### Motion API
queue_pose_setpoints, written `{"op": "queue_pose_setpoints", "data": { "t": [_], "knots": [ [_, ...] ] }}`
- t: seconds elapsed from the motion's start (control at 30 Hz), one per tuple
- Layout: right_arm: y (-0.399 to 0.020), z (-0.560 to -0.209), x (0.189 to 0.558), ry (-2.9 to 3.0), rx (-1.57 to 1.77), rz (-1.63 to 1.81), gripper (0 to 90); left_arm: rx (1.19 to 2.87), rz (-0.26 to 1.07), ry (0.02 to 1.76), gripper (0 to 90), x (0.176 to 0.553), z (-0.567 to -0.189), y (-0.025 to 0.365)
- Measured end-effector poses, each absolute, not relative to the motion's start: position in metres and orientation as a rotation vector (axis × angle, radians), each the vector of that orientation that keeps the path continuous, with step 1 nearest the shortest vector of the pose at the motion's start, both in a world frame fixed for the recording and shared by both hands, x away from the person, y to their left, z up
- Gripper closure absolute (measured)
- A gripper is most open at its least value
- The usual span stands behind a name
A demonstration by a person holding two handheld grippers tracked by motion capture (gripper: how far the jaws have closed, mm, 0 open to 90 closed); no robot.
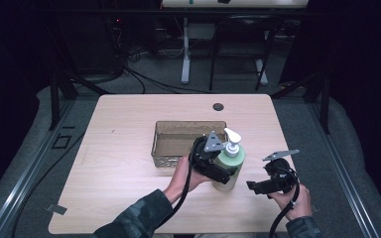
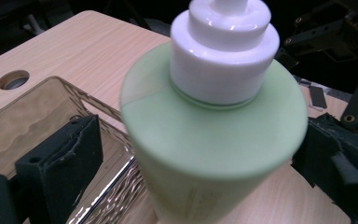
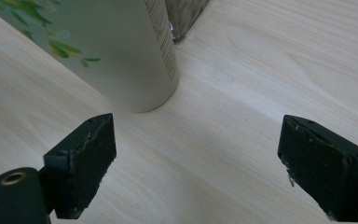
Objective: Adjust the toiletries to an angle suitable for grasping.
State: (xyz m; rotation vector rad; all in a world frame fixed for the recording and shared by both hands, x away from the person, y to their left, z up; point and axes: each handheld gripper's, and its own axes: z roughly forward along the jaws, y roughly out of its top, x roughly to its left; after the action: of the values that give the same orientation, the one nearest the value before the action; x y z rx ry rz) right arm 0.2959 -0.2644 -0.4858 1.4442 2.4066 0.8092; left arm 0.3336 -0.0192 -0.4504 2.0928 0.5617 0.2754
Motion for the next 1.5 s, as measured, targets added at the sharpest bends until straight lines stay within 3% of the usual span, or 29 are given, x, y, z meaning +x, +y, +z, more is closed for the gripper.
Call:
{"op": "queue_pose_setpoints", "data": {
  "t": [0.53,1.0,1.5],
  "knots": [
    [-0.264,-0.486,0.296,2.414,1.444,0.800,10.8,2.266,0.332,0.678,0.1,0.324,-0.477,0.082],
    [-0.264,-0.488,0.297,2.433,1.456,0.782,10.3,2.332,0.293,0.899,0.0,0.319,-0.496,0.176],
    [-0.265,-0.490,0.302,2.462,1.466,0.759,10.4,2.361,0.305,0.974,0.1,0.327,-0.500,0.200]
  ]
}}
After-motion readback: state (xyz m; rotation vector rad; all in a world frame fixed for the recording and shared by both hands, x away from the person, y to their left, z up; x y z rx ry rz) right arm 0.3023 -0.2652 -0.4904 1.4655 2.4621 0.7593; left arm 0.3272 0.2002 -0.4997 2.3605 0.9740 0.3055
